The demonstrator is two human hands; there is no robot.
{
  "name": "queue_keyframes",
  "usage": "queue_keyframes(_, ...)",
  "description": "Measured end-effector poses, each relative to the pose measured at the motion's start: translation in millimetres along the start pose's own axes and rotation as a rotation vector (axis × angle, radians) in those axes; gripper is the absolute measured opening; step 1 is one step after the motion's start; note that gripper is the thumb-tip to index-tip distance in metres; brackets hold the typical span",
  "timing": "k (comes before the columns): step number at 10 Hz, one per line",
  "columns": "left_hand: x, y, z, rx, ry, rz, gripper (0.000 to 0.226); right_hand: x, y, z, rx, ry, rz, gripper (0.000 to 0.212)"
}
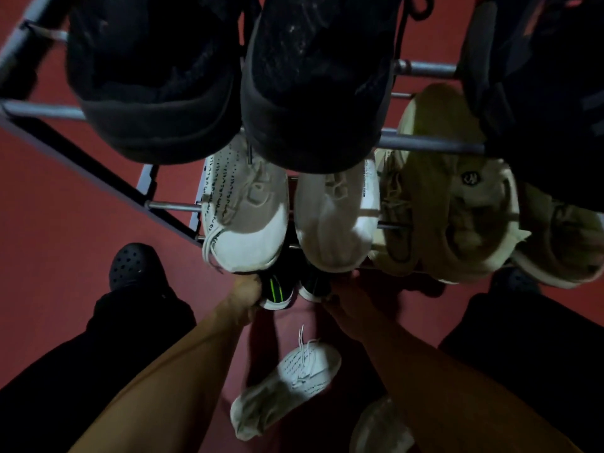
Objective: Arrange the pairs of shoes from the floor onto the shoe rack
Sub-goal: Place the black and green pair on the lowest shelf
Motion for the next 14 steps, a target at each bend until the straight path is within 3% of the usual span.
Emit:
queue_keyframes(1, 2.3, -2.1, -17.2, -0.045, -0.192, 0.039, 0.027, 1.2, 4.4, 36.7, 0.135, 0.167, -0.036, 0.027)
queue_keyframes(2, 9.5, -2.7, -48.0, -0.125, -0.329, -0.040, 0.029, 6.9, -10.9, 46.0, 0.068, 0.155, -0.097, 0.029)
queue_keyframes(3, 15.6, -2.8, -78.3, -0.201, -0.524, -0.132, 0.035, 19.2, -28.2, 52.0, 0.141, 0.321, -0.115, 0.018)
queue_keyframes(5, 27.6, 0.0, -106.8, -0.286, -0.913, -0.305, 0.050, 25.0, -35.9, 53.3, 0.134, 0.378, -0.113, 0.033)
queue_keyframes(6, 34.8, -1.9, -103.2, -0.289, -0.971, -0.334, 0.066, 23.3, -31.3, 53.1, 0.128, 0.374, -0.095, 0.034)
queue_keyframes(8, 34.5, 4.7, -107.6, -0.185, -0.954, -0.177, 0.074, 21.7, -26.5, 56.1, 0.091, 0.361, -0.144, 0.032)
queue_keyframes(9, 35.4, -2.1, -95.0, -0.062, -0.807, -0.137, 0.069, 21.6, -20.5, 59.6, 0.018, 0.243, -0.170, 0.033)
queue_keyframes(10, 38.5, -15.9, -77.0, 0.081, -0.535, -0.146, 0.047, 22.8, -19.6, 58.1, -0.139, -0.003, -0.219, 0.061)
queue_keyframes(11, 24.1, -18.8, -68.8, 0.254, -0.286, -0.059, 0.045, 28.6, -21.1, 50.4, -0.328, -0.217, -0.275, 0.084)
queue_keyframes(12, 11.7, -20.0, -55.5, 0.357, -0.103, 0.009, 0.051, 26.8, -17.9, 44.6, -0.395, -0.342, -0.277, 0.098)
queue_keyframes(14, -6.3, -7.5, -32.4, 0.407, -0.149, 0.025, 0.049, 16.3, 0.3, 48.0, -0.227, -0.136, -0.151, 0.093)
Point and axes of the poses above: each hand's wrist, its own y-axis towards the middle knuckle, its own x-axis out of the palm, z = x × y, the point moved 8 cm from there along y, towards the middle knuckle, and after that the axes turned 11 degrees about -x, right-handed, at the moved point
